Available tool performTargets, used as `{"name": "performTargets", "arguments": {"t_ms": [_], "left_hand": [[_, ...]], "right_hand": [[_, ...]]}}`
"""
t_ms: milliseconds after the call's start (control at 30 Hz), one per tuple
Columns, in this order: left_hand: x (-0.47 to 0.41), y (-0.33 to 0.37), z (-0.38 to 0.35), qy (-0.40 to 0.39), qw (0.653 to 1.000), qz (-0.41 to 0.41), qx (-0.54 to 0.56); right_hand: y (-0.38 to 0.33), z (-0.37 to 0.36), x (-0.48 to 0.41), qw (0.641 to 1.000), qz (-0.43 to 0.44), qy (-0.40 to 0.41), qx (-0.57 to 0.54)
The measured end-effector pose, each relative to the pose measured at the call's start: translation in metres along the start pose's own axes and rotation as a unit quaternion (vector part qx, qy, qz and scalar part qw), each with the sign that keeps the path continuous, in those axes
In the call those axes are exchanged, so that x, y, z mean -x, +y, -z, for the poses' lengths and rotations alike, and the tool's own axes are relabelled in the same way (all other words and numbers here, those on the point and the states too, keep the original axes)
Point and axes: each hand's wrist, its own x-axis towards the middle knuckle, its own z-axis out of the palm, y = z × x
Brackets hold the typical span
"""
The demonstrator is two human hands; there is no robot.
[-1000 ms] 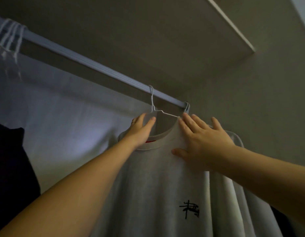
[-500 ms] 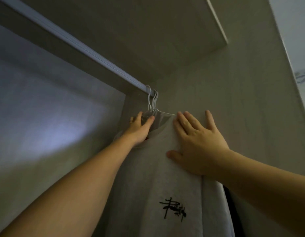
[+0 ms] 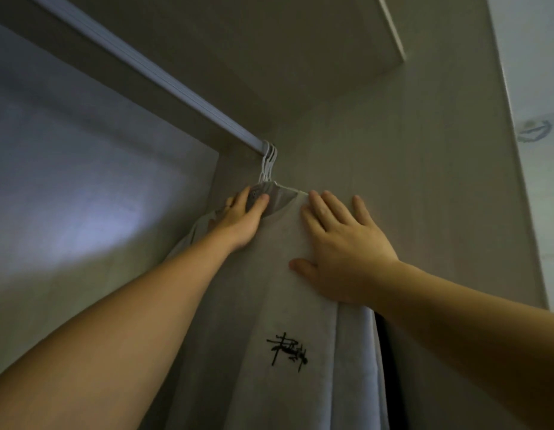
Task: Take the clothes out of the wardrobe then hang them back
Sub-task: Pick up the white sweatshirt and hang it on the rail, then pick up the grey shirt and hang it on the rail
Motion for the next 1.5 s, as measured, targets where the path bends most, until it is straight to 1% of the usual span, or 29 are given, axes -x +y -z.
{"name": "performTargets", "arguments": {"t_ms": [133,333,533,667,800,867,933,1000,1067,1267,1367,1500], "left_hand": [[0.050,0.000,0.005,-0.011,0.999,-0.048,-0.023],[0.172,0.021,-0.005,0.002,0.988,-0.142,-0.064],[0.307,0.050,-0.033,-0.041,0.975,-0.192,-0.103],[0.396,0.068,-0.060,-0.093,0.968,-0.194,-0.125],[0.491,0.096,-0.105,-0.164,0.960,-0.184,-0.134],[0.535,0.112,-0.136,-0.211,0.951,-0.191,-0.119],[0.576,0.130,-0.171,-0.259,0.945,-0.185,-0.077],[0.612,0.149,-0.208,-0.299,0.940,-0.162,-0.027],[0.647,0.166,-0.248,-0.346,0.926,-0.148,0.004],[0.737,0.213,-0.371,-0.483,0.864,-0.141,0.038],[0.774,0.243,-0.433,-0.541,0.822,-0.167,0.057],[0.818,0.285,-0.525,-0.601,0.767,-0.211,0.076]], "right_hand": [[0.005,0.005,0.039,0.999,0.006,-0.005,-0.042],[0.003,-0.005,0.146,0.994,0.027,-0.004,-0.109],[0.018,-0.004,0.267,0.989,0.025,-0.034,-0.142],[0.036,-0.009,0.356,0.981,0.017,-0.094,-0.168],[0.066,-0.019,0.463,0.960,-0.020,-0.201,-0.195],[0.085,-0.026,0.516,0.945,-0.040,-0.254,-0.203],[0.105,-0.033,0.567,0.929,-0.073,-0.299,-0.204],[0.122,-0.038,0.617,0.912,-0.119,-0.337,-0.203],[0.137,-0.039,0.665,0.890,-0.169,-0.372,-0.203],[0.184,-0.046,0.793,0.813,-0.319,-0.449,-0.186],[0.213,-0.058,0.852,0.773,-0.380,-0.485,-0.148],[0.257,-0.072,0.913,0.716,-0.474,-0.501,-0.108]]}}
